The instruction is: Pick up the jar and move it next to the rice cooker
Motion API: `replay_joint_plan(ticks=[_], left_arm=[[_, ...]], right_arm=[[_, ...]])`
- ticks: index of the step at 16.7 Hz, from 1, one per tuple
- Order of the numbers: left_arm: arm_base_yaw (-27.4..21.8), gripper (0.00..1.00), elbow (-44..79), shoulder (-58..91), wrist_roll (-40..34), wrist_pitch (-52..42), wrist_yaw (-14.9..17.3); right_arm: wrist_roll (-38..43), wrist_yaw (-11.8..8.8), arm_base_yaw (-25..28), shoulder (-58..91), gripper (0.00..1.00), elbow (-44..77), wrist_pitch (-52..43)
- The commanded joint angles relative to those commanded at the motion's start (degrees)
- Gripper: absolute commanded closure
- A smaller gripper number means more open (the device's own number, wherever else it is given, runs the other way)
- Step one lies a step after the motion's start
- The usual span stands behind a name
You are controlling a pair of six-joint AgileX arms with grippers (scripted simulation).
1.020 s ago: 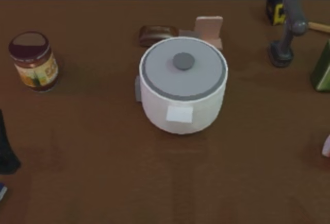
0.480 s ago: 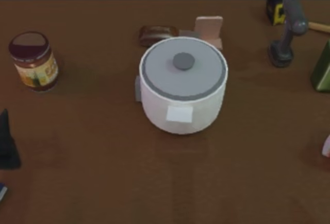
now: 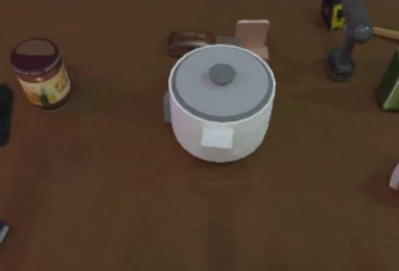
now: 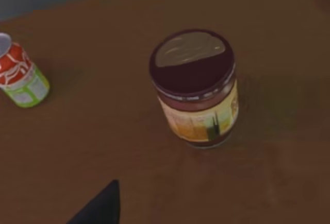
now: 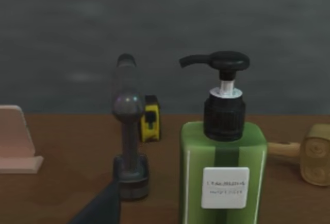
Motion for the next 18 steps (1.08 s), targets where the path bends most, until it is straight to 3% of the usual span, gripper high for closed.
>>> replay_joint_plan(ticks=[12, 18], left_arm=[[0.10, 0.00, 63.57, 62.32, 21.91, -37.87, -0.53], [0.32, 0.00, 87.44, 86.63, 29.97, -51.85, -1.45]], right_arm=[[0.00, 0.00, 0.00, 0.00, 0.00, 0.00, 0.00], [0.00, 0.00, 0.00, 0.00, 0.00, 0.00, 0.00]])
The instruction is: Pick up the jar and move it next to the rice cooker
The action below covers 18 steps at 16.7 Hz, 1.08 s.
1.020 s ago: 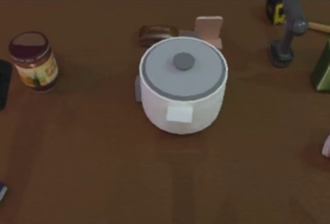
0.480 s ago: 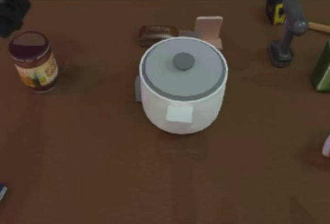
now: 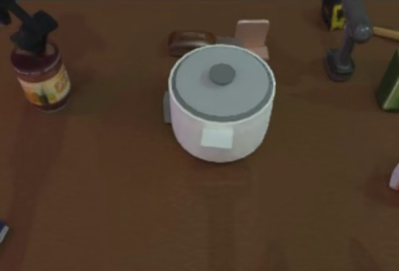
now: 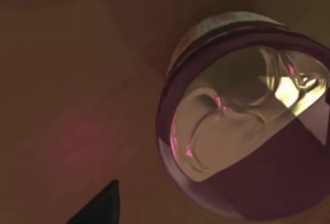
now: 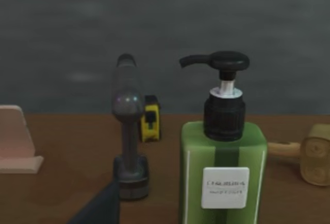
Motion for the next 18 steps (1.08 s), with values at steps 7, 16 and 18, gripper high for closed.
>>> replay_joint_plan(ticks=[7, 16, 18], left_arm=[[0.26, 0.00, 9.92, 10.69, 3.46, -5.91, -0.69], [0.15, 0.00, 2.97, 9.78, 3.35, 0.13, -0.70], [0.25, 0.00, -1.73, 9.33, 3.44, 4.14, -0.71]], right_arm=[[0.00, 0.00, 0.00, 0.00, 0.00, 0.00, 0.00], [0.00, 0.00, 0.00, 0.00, 0.00, 0.00, 0.00], [0.00, 0.00, 0.00, 0.00, 0.00, 0.00, 0.00]])
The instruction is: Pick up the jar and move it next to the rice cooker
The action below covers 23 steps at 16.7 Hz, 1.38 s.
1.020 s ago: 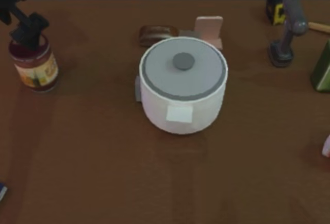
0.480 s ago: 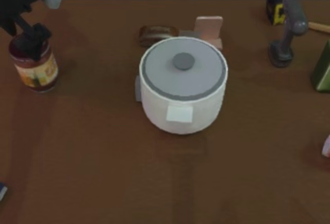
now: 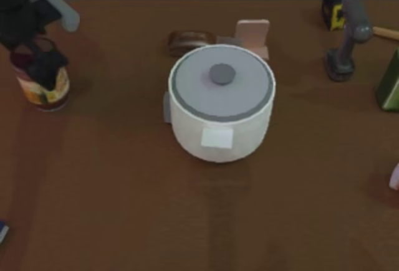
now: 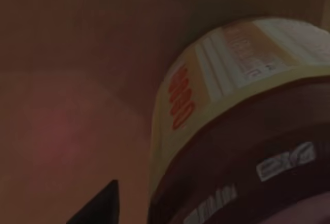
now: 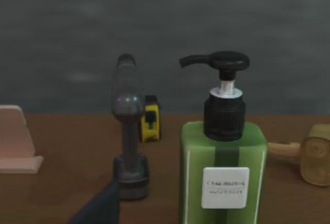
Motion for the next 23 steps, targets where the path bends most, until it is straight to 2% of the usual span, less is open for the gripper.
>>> replay_joint_plan(ticks=[6, 19, 23], left_arm=[[0.08, 0.00, -2.76, -0.29, 0.08, 2.71, 0.00], [0.08, 0.98, -2.76, -0.29, 0.08, 2.71, 0.00], [0.08, 1.00, -2.76, -0.29, 0.08, 2.71, 0.00]], right_arm=[[0.00, 0.00, 0.00, 0.00, 0.00, 0.00, 0.00], [0.00, 0.00, 0.00, 0.00, 0.00, 0.00, 0.00], [0.00, 0.00, 0.00, 0.00, 0.00, 0.00, 0.00]])
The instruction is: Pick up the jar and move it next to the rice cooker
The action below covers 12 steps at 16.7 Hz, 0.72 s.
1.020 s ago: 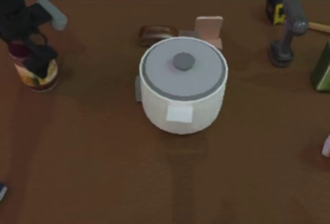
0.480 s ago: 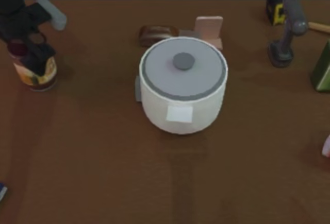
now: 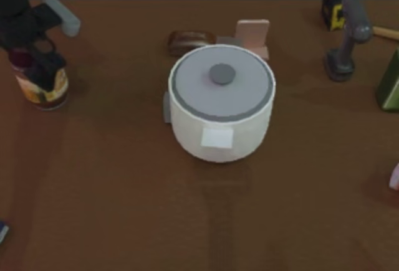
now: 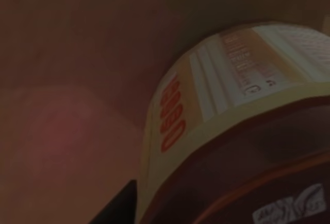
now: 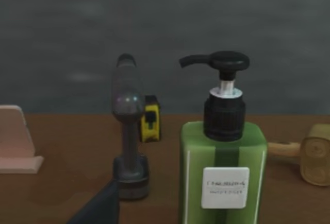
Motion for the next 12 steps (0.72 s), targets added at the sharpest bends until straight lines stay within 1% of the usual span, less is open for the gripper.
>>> replay_joint_plan(ticks=[7, 9, 12], left_arm=[[-0.09, 1.00, -0.88, -0.89, 0.05, -0.16, -0.03], [0.04, 1.00, -4.00, -4.20, 0.05, -0.75, -0.08], [0.41, 1.00, -10.96, -13.54, 0.07, -2.16, -0.19]], right_arm=[[0.00, 0.00, 0.00, 0.00, 0.00, 0.00, 0.00], [0.00, 0.00, 0.00, 0.00, 0.00, 0.00, 0.00], [0.00, 0.00, 0.00, 0.00, 0.00, 0.00, 0.00]])
